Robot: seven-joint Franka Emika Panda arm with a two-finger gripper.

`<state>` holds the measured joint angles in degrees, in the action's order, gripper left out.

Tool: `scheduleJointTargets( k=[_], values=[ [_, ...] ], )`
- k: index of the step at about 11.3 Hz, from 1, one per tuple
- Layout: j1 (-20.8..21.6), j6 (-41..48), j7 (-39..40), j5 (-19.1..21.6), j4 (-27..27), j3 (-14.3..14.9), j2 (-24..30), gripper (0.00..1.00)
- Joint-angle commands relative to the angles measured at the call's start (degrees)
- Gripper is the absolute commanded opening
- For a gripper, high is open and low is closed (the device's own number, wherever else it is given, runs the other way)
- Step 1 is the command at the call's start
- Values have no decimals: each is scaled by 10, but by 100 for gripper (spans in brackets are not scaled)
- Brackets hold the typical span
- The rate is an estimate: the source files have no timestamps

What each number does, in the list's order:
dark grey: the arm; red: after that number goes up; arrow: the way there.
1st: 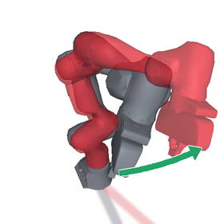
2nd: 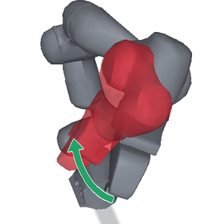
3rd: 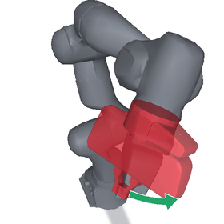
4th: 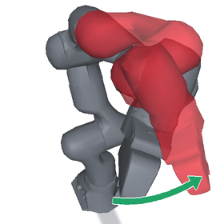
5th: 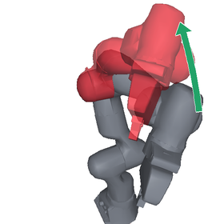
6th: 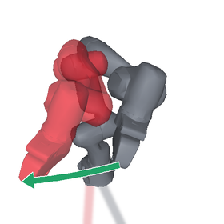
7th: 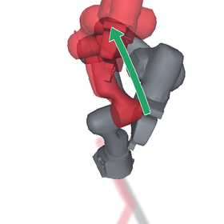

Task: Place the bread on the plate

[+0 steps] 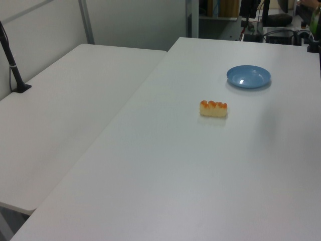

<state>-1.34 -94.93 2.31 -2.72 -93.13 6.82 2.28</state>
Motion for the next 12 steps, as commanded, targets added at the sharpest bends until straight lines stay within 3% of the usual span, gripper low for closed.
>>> scheduleJointTargets(
  k=[1,6,8,12],
  values=[
    [10,9,29,3,1,8,-3,100],
    [2,8,87,9,-2,11,-5,100],
    [-2,11,174,10,-5,12,-6,100],
    [3,-1,186,10,-46,4,-5,100]
  ],
)
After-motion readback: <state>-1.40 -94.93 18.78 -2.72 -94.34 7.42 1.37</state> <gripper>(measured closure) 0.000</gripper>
